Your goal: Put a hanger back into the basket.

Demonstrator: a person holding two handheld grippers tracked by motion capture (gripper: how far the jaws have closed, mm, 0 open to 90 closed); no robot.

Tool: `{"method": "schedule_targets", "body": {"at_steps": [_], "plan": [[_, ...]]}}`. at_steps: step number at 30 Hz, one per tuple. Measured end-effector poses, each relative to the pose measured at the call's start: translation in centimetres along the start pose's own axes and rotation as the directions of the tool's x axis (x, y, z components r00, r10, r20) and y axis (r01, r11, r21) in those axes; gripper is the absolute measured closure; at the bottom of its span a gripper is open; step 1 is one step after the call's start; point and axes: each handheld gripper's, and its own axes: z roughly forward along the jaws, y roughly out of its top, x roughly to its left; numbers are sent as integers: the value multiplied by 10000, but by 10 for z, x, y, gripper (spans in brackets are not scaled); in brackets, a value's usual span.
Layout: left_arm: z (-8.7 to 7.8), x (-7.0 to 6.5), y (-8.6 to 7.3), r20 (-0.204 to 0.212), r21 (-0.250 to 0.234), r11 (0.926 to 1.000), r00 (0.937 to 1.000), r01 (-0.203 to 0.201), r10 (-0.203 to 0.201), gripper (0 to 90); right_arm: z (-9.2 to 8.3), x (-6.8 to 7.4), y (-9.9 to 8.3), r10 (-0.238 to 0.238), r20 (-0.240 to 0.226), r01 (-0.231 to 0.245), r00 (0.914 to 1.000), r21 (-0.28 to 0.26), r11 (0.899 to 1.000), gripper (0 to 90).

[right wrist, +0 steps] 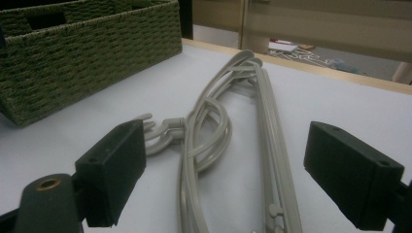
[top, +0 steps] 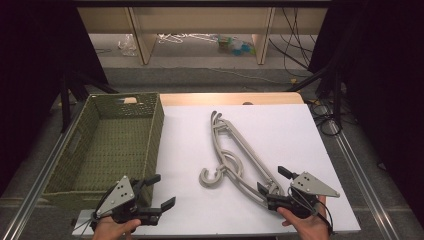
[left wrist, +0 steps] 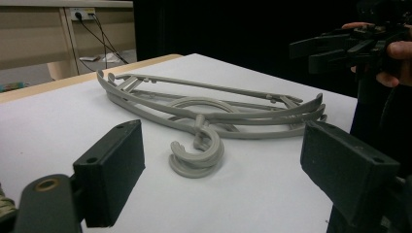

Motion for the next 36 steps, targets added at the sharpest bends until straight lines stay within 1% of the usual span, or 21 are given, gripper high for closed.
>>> {"method": "schedule_targets", "body": {"at_steps": [2, 7, 8, 13, 15, 17, 19, 20, 21, 22, 24, 27, 28, 29, 30, 31, 32, 33, 34, 35, 36], "plan": [[-1, -1, 0, -122, 149, 9999, 9999, -50, 52, 158, 1, 1, 0, -37, 39, 37, 10000, 31, 10000, 160], [0, 0, 0, -17, -25, 10000, 10000, -54, 54, 158, 6, 3, 1, -174, -96, 177, 9998, 314, 9994, 161], [0, 0, 0, -51, -13, 10000, 10000, -58, 58, 158, 6, 3, 2, -231, -80, 236, 9997, 570, 9981, 162], [0, 0, 1, -87, -3, 10000, 9999, -63, 63, 158, 13, 4, 6, -410, -288, 437, 9987, 983, 9942, 178], [1, 0, 1, -31, -49, 10000, 10000, -26, 26, 158, 14, 4, 8, -503, -211, 523, 9985, 1070, 9929, 179], [0, 0, 1, -62, -4, 9999, 9999, -105, 105, 157, 19, 3, 11, -651, -342, 695, 9973, 1480, 9865, 208], [0, 0, 1, -163, 99, 9999, 9998, -110, 112, 158, 22, 3, 11, -851, -462, 914, 9953, 1593, 9830, 236], [1, 0, 1, -70, -18, 10000, 9999, -98, 98, 158, 27, 3, 14, -1012, -632, 1124, 9929, 2117, 9709, 255], [1, 0, 1, -70, -18, 10000, 9999, -98, 98, 158, 27, 3, 14, -1012, -632, 1124, 9929, 2117, 9709, 255], [0, 0, 1, -129, 39, 9999, 9999, -95, 96, 158, 32, 4, 16, -1068, -727, 1224, 9916, 2645, 9566, 272], [1, 0, 1, -55, -53, 9999, 9999, -89, 88, 157, 38, 5, 18, -1162, -875, 1375, 9894, 3015, 9435, 317], [0, -1, 1, -154, 93, 9999, 9998, -139, 141, 157, 50, 6, 20, -1249, -1250, 1630, 9843, 3695, 9148, 380], [0, -1, 1, -154, 93, 9999, 9998, -139, 141, 158, 50, 6, 20, -1249, -1250, 1630, 9843, 3695, 9148, 380], [0, 0, 1, -147, 77, 9999, 9998, -125, 126, 158, 60, 7, 20, -1144, -1455, 1665, 9827, 4249, 8898, 403], [0, 0, 1, -150, 85, 9999, 9998, -132, 134, 158, 65, 7, 20, -1168, -1548, 1747, 9810, 4443, 8787, 437], [0, -1, 1, -150, 102, 9998, 9998, -141, 143, 158, 71, 8, 18, -1202, -1567, 1780, 9803, 4383, 8810, 455], [1, 0, 1, -58, 3, 9999, 9999, -146, 146, 158, 74, 8, 18, -1118, -1737, 1818, 9784, 4673, 8652, 461], [0, 0, 1, -88, 77, 9998, 9998, -203, 204, 158, 79, 10, 17, -1008, -1688, 1712, 9805, 4803, 8602, 484], [0, -1, 2, -110, 105, 9997, 9997, -207, 208, 158, 81, 12, 17, -846, -1819, 1677, 9797, 5111, 8430, 505], [1, -2, 1, -114, 14, 10000, 9999, 30, -30, 158, 85, 12, 16, -964, -1818, 1788, 9786, 5194, 8356, 513], [1, -2, 0, -102, 6, 10000, 9999, 31, -31, 158, 88, 12, 16, -912, -1832, 1773, 9788, 5370, 8247, 532]]}}
